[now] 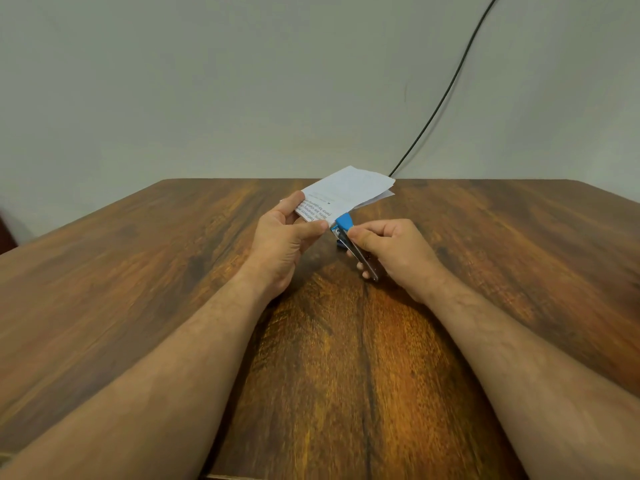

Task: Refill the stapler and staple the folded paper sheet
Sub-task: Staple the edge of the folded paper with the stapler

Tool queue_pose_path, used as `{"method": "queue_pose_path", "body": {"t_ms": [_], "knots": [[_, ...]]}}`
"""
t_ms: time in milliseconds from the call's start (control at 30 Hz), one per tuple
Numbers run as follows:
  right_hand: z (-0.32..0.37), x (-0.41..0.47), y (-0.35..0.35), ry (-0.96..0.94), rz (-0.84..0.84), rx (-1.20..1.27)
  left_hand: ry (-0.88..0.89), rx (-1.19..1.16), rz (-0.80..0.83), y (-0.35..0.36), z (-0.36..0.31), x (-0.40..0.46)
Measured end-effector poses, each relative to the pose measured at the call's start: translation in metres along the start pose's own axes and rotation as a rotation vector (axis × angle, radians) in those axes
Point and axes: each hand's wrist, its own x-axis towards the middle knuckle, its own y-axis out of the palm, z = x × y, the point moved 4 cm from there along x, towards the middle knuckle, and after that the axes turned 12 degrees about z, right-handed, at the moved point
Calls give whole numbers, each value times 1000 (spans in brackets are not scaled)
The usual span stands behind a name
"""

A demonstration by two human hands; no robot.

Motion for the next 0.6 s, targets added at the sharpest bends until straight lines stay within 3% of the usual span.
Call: {"method": "queue_pose_path", "body": {"t_ms": [200,600], "knots": [[0,1,1,24,-9,73,-17,33,37,0,5,2],[-7,1,2,94,62,344,35,352,99,8,2,-3]]}}
